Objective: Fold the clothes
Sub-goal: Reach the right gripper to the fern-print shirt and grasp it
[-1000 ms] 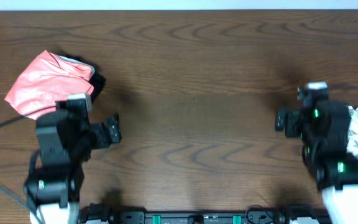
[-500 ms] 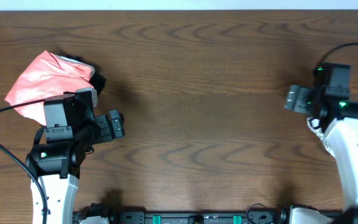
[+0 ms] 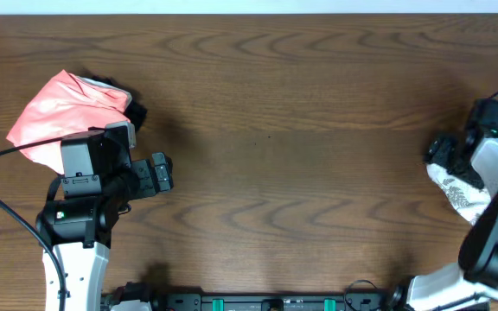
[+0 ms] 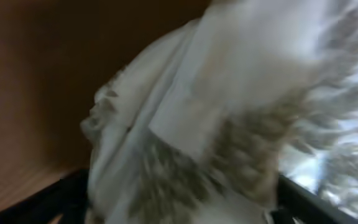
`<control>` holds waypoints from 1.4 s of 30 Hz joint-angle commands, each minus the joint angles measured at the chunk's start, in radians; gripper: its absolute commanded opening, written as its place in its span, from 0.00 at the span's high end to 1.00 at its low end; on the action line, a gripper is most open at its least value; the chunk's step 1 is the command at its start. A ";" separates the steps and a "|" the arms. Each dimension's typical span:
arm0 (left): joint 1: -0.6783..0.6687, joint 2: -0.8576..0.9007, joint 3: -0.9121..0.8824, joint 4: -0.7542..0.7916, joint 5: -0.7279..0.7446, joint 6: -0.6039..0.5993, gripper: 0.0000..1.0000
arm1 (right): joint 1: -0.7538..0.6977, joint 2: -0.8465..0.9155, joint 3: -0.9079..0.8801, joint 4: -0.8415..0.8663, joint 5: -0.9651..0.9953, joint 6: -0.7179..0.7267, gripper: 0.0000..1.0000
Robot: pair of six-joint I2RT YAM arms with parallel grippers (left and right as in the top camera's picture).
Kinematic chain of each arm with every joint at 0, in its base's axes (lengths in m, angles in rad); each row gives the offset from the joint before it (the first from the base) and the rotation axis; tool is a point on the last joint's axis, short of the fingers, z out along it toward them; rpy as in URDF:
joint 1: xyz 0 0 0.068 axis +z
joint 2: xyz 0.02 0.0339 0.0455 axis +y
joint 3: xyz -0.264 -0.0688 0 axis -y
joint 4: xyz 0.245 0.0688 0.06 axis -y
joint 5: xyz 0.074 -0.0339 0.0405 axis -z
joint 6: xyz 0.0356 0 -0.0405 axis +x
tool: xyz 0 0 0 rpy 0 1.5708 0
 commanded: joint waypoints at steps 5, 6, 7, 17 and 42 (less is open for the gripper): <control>-0.004 -0.002 0.024 -0.001 0.013 -0.009 0.02 | -0.002 0.014 0.020 0.019 -0.145 0.002 0.99; -0.004 -0.002 0.024 0.000 0.013 -0.009 0.02 | 0.003 0.000 0.027 0.031 -0.218 -0.024 0.99; -0.004 -0.002 0.024 0.000 0.013 -0.009 0.02 | 0.010 -0.013 0.036 0.042 -0.295 -0.060 0.99; -0.004 -0.002 0.024 0.011 0.013 -0.010 0.02 | 0.349 -0.052 0.299 -0.206 -0.585 -0.448 0.99; -0.004 -0.001 0.024 0.017 0.013 -0.009 0.02 | 0.760 -0.279 0.329 -0.213 -0.051 -0.234 0.62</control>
